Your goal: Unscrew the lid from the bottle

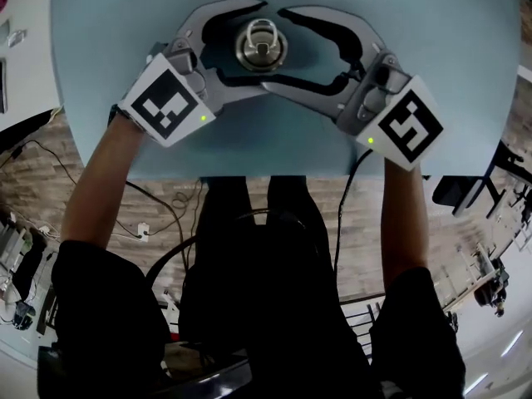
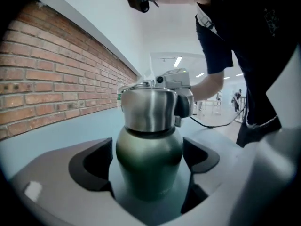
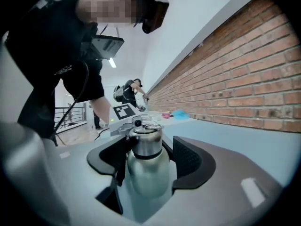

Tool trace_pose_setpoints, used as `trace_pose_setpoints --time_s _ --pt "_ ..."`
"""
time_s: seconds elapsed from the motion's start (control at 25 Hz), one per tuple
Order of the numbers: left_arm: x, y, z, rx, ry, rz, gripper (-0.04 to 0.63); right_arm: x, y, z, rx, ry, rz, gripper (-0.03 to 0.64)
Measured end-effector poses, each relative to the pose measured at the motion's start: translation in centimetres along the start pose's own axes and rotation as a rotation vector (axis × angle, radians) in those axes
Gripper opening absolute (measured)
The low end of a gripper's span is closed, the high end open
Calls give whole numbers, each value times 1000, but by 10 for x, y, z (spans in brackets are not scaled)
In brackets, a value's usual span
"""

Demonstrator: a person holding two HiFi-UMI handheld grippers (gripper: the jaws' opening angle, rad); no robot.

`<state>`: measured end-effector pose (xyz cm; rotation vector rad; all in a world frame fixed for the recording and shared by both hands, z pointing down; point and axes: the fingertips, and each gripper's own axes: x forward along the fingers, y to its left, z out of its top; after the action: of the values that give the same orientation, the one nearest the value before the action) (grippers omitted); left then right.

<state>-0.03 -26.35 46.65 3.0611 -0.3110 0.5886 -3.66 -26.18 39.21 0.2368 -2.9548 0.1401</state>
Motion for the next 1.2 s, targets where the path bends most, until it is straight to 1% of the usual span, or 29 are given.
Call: trace_pose_setpoints --time_s 0.08,0.2,0.28,0.4,0.48,0.6,0.76,0.88,0.96,1.08,1.2 --pt "0 4 3 -32 -34 64 454 -1 1 0 27 -22 -74 313" --pt "0 5 3 -75 -62 132 453 0 4 -2 55 -40 -143 314" --pt "0 6 4 -87 -73 178 453 0 2 -5 50 -33 -211 313" --pt "-3 13 6 -99 -96 273 451 -2 -4 -4 28 -31 -332 310" --pt "-6 16 8 -111 -112 333 448 -3 -4 -3 19 -31 -397 302" --pt "-8 19 13 -133 -139 399 445 -1 -1 -5 44 -32 -442 299" --pt "-10 22 14 -153 -155 492 442 5 0 -6 65 -21 -513 294" --pt "-11 24 15 -181 -173 561 437 6 -2 -5 53 8 -578 288" --pt "-12 26 15 -206 -190 598 433 8 -2 -8 38 44 -601 288" --pt "-12 29 16 -223 -203 635 424 11 -4 -9 44 62 -621 288" --pt "-11 30 16 -211 -192 644 408 13 -6 -9 41 80 -631 288"
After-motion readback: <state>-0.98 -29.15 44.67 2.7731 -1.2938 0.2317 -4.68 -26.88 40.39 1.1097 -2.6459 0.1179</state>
